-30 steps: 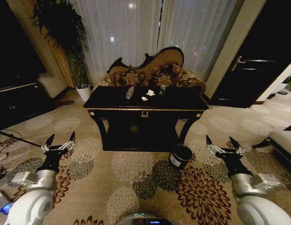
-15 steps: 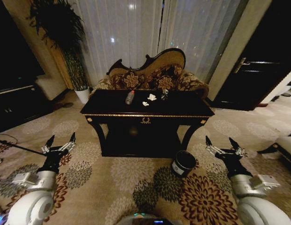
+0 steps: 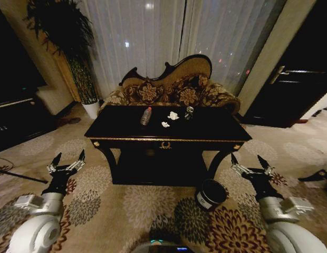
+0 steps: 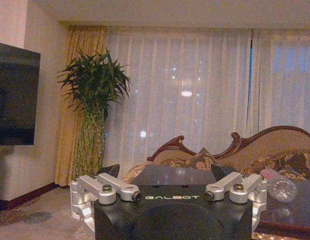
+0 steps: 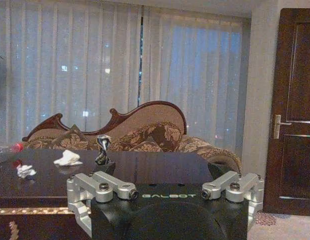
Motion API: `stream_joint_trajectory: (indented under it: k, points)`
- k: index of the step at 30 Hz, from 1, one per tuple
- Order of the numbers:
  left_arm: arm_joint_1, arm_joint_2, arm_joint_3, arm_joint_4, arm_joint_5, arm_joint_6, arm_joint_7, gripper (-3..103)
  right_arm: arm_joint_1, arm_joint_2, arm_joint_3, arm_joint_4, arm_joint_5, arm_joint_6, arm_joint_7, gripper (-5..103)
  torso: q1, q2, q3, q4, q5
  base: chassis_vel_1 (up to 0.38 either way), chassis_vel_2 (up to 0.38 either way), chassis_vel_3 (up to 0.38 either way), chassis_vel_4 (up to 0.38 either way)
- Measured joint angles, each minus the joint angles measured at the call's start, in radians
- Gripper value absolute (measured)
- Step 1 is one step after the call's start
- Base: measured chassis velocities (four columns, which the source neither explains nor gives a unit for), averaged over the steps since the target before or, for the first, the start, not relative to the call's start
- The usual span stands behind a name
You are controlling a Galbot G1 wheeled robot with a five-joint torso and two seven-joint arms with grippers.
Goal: Move to the front of the table and place the trash on the table into the trash bin.
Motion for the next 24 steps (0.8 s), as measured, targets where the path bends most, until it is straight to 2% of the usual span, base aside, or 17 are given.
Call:
stream_joint_trajectory:
  k: [13,14,16,24]
  points:
    - [0.001,0.001,-0.001,0.003,0.0,-0.003,0.001,100,-0.002,0.009,-0.002,-0.001,-0.007,0.001,-0.002,100,0.0,0.0,0.0,0.0,-0.0001,-0.15,0.152,0.15,-0.149]
    - [0.002,0.001,-0.001,0.002,0.0,-0.004,0.001,103,-0.002,0.01,-0.002,-0.001,-0.009,0.001,-0.001,100,0.0,0.0,0.0,0.0,0.0,-0.172,0.159,0.149,-0.148]
    - [0.005,0.001,-0.003,0.001,0.0,-0.004,0.001,100,-0.002,0.012,-0.002,-0.001,-0.01,0.002,-0.001,100,0.0,0.0,0.0,0.0,0.0,-0.135,0.156,0.148,-0.161]
    - [0.005,-0.005,-0.005,-0.001,0.005,-0.005,0.003,99,-0.003,0.016,-0.003,-0.004,-0.017,0.022,0.003,100,0.001,0.0,0.0,0.0,0.0,-0.111,0.113,0.125,-0.107]
